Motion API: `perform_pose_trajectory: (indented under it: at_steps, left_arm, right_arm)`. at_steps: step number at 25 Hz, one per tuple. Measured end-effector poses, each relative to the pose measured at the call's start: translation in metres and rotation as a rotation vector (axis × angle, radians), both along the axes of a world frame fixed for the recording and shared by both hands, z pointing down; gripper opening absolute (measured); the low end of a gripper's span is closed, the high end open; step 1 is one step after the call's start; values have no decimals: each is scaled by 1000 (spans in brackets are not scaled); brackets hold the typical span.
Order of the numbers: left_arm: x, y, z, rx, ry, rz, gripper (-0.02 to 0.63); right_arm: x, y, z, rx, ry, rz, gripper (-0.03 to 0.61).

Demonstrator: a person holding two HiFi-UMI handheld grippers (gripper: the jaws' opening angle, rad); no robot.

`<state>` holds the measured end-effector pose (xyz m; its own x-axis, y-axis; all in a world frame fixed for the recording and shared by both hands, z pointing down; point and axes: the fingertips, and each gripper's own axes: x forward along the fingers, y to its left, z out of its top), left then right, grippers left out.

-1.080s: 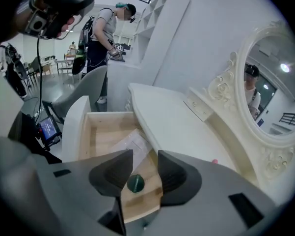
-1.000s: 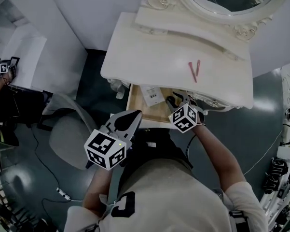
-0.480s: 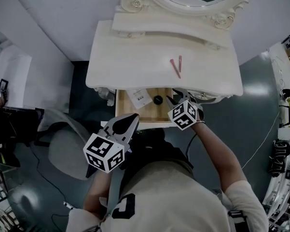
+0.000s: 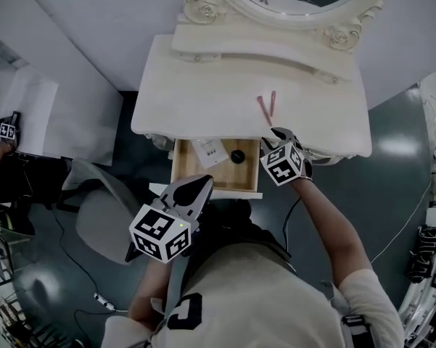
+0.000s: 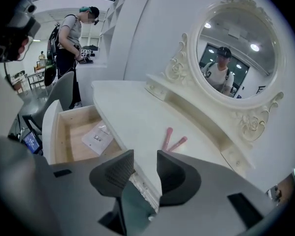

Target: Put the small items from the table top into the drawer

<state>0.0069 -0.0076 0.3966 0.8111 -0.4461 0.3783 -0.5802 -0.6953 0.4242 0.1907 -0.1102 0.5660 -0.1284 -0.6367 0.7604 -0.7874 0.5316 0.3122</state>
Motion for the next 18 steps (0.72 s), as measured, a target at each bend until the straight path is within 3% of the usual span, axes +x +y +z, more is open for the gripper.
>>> perform_pose_trajectory:
  at_steps: [10,18]
  left_arm:
    - [19,-1,0,-6,-28,-52,55]
    - [14,-6,5,-21,-48,-95,55]
  right_arm:
    - [24,-33,16,-27,-13,27,138]
    - [32,-49,36,-99,-83,125,130]
